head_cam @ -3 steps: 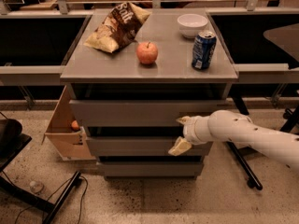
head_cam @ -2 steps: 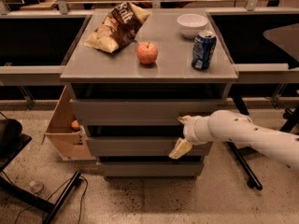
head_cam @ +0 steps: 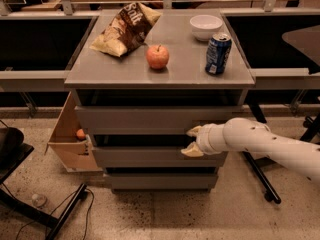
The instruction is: Close top drawer
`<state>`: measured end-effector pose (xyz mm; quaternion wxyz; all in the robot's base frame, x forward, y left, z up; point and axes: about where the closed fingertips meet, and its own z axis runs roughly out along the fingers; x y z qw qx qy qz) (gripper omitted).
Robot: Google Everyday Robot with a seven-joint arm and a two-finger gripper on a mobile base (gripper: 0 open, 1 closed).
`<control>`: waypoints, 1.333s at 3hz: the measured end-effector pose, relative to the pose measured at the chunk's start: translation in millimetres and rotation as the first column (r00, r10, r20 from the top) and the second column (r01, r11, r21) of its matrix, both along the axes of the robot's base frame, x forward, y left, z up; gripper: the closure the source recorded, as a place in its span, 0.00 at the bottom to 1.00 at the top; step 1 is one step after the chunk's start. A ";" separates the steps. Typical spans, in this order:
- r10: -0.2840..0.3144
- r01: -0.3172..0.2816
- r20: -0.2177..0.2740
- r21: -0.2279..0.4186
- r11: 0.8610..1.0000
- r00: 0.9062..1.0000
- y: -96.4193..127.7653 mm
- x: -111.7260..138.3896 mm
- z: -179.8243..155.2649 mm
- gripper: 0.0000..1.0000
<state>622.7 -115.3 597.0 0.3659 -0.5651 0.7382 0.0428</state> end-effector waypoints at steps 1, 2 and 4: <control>0.005 -0.005 -0.003 -0.053 0.999 1.000 -11.4 -24.7 13.6 0.73; 0.012 -0.018 -0.031 -0.191 0.981 0.999 -39.7 -72.7 39.1 0.96; -0.031 0.019 -0.020 -0.453 0.891 0.999 -93.4 -131.7 182.2 1.00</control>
Offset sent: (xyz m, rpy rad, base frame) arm -0.1381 -0.0858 0.1130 -0.4147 0.0201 0.0235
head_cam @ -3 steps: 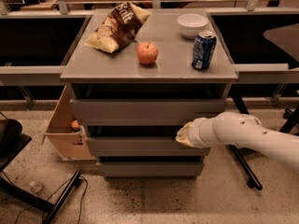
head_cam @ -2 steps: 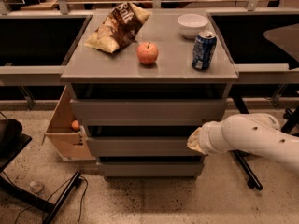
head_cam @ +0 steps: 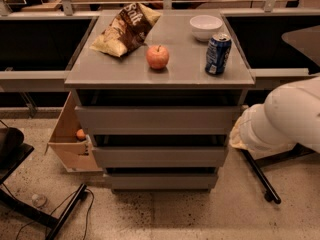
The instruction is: Close top drawer
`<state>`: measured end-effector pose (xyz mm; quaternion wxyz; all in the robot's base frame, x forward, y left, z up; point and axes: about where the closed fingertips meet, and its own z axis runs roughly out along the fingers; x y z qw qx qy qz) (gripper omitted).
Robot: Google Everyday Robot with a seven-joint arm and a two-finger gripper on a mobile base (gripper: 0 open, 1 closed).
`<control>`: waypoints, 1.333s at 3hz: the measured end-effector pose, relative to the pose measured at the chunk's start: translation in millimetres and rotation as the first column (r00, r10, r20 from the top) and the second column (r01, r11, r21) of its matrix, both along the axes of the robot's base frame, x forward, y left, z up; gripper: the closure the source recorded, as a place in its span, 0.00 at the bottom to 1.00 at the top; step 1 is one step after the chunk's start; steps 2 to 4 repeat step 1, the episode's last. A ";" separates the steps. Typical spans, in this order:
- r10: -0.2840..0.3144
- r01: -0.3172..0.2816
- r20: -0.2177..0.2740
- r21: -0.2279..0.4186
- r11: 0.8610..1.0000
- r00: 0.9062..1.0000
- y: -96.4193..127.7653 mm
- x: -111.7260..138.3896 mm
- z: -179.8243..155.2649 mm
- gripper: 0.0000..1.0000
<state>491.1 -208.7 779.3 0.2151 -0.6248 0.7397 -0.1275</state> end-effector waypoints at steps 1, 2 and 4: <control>-0.054 0.055 0.015 -0.053 0.997 0.998 -20.9 -33.6 50.7 1.00; -0.054 0.055 0.015 -0.053 0.997 0.998 -20.9 -33.6 50.7 1.00; -0.054 0.055 0.015 -0.053 0.997 0.998 -20.9 -33.6 50.7 1.00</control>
Offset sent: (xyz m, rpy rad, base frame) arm 0.0000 0.0000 0.0000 0.0000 0.0000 0.0000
